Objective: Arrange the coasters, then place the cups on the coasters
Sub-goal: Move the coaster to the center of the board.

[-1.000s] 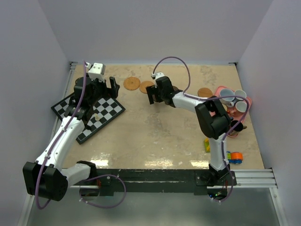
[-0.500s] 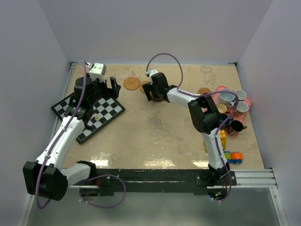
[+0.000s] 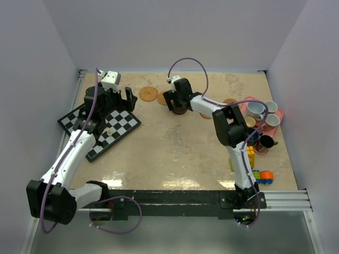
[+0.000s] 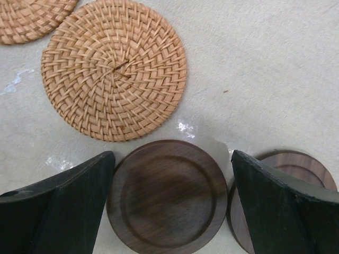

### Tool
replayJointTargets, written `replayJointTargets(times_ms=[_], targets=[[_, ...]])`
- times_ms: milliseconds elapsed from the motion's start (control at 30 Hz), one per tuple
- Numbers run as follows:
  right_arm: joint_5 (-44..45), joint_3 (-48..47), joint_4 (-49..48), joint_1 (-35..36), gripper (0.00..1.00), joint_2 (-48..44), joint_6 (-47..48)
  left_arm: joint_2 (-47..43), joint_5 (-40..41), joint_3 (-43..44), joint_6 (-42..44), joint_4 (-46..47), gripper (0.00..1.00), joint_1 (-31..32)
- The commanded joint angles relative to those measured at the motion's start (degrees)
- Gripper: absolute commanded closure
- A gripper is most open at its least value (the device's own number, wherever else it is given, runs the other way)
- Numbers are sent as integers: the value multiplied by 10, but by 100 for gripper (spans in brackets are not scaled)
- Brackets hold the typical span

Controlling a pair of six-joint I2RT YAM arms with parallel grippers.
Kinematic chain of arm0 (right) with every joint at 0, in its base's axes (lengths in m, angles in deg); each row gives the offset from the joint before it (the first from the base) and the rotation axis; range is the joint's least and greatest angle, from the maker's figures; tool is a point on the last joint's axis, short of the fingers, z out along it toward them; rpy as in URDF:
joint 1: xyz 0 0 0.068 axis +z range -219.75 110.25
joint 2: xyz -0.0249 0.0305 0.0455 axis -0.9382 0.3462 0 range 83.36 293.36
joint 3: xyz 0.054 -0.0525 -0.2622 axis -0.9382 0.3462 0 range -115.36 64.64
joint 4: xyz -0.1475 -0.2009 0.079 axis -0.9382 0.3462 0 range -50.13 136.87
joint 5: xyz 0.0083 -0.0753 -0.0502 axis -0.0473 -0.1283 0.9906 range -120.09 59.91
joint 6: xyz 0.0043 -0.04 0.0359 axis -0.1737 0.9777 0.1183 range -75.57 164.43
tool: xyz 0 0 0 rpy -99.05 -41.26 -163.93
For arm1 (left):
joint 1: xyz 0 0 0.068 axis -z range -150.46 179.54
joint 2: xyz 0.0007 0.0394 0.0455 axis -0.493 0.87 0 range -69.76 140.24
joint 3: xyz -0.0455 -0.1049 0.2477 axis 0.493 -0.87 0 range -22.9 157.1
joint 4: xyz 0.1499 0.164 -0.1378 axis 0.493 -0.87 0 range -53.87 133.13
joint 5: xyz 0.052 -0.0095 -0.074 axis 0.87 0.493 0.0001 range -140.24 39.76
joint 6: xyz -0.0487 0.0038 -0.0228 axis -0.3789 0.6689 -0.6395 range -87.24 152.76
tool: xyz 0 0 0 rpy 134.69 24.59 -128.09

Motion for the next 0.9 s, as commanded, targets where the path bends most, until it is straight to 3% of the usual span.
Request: replayJointTargets(times_ms=[0,400,867], targets=[[-52,7,37,-11,1,1,-11,2,-7,-3,-4,27,3,3],[-71,114,20,-24,3,-49,-85,3,-9,0,-6,25,3,4],[-54,355,-102,-1,7,-193,-157,1,-9,-2,-10,26,3,4]])
